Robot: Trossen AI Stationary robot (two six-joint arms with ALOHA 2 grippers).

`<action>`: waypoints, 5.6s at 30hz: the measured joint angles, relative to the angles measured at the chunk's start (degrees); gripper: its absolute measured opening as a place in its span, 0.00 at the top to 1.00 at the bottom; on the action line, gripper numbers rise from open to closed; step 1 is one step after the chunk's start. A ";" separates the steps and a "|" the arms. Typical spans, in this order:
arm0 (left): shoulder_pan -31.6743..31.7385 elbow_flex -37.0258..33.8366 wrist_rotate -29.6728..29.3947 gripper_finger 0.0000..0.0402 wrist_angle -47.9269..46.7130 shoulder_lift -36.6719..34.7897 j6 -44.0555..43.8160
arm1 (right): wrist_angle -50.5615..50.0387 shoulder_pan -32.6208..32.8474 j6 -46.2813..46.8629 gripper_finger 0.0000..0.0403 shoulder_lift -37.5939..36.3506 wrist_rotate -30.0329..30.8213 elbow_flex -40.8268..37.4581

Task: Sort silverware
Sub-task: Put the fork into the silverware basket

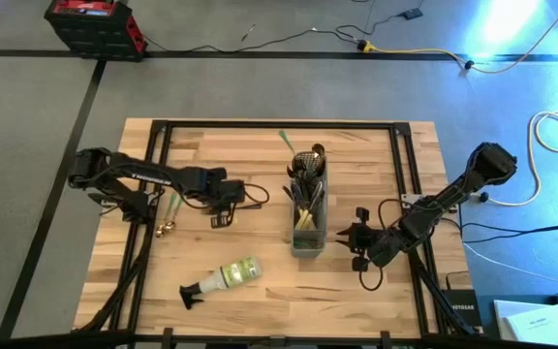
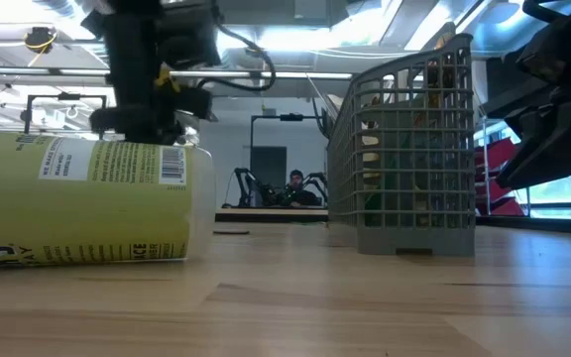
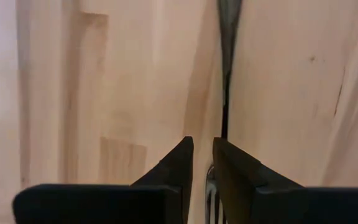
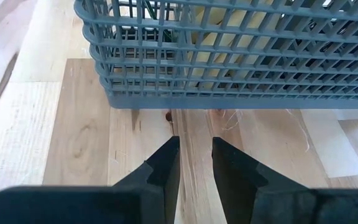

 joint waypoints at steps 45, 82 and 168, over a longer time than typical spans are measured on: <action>1.12 -10.16 3.92 0.88 16.29 -0.65 -3.80 | -0.09 0.00 0.00 0.81 0.00 0.11 0.00; -1.04 -9.96 5.23 0.88 19.91 5.90 -4.35 | 1.20 0.02 3.04 0.81 0.02 -0.07 -2.38; 0.16 64.08 -44.30 1.00 -5.75 24.69 99.03 | 1.15 0.01 2.80 0.81 0.02 0.50 -2.34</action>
